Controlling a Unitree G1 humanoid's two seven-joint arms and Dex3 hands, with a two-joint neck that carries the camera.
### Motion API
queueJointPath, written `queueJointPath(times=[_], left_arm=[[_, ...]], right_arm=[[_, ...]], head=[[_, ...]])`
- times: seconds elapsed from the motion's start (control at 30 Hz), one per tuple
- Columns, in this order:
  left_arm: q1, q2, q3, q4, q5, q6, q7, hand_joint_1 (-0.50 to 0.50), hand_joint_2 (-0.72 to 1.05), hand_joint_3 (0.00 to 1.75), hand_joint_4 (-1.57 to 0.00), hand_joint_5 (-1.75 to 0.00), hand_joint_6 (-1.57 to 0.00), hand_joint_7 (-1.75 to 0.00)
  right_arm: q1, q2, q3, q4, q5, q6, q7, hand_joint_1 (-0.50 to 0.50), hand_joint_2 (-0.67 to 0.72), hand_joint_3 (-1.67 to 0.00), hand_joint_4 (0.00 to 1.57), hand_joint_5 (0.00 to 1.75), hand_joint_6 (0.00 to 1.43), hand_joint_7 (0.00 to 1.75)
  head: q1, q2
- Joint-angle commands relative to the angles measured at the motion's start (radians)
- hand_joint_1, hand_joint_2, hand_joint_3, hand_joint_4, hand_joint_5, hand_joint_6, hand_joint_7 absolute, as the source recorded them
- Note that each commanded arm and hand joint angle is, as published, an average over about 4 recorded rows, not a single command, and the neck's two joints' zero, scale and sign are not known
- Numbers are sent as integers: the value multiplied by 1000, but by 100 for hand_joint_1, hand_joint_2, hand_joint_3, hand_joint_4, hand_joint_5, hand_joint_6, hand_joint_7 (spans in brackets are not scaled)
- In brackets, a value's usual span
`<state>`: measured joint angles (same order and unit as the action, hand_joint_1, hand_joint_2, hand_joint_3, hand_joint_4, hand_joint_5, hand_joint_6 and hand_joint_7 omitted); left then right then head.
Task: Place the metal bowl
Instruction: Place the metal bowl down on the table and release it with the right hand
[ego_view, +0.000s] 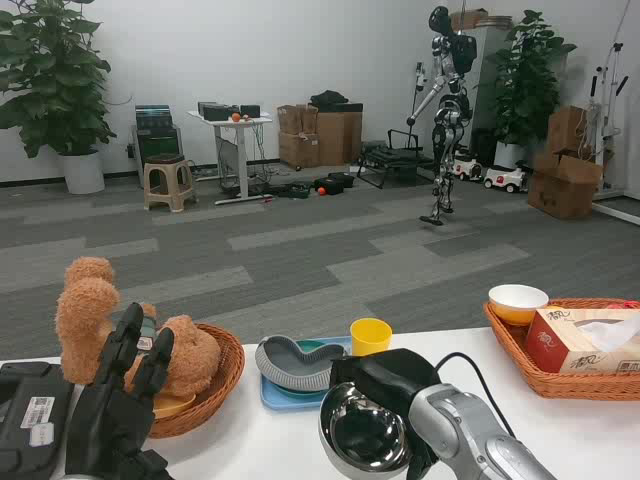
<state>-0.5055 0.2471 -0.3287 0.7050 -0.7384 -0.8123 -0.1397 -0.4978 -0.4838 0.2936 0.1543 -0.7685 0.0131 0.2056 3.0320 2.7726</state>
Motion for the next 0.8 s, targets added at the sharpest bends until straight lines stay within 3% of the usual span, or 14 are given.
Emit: queueJointPath(times=[0.03, 0.57, 0.8], left_arm=[[5, 3, -16, 10, -16, 4, -11, -50, -55, 0, 0, 0, 0, 0], [5, 3, -16, 11, -16, 4, -11, -50, -55, 0, 0, 0, 0, 0], [5, 3, -16, 11, -16, 4, -11, -50, -55, 0, 0, 0, 0, 0]], right_arm=[[11, 1, 9, 17, 0, -4, 20, 0, -29, -138, 126, 78, 128, 98], [11, 1, 9, 31, -1, -5, 19, 0, -29, -135, 126, 78, 126, 98], [11, 8, 3, 80, -74, -25, -15, 0, -29, -137, 135, 80, 125, 98]], head=[[20, -16], [13, -12], [13, -18]])
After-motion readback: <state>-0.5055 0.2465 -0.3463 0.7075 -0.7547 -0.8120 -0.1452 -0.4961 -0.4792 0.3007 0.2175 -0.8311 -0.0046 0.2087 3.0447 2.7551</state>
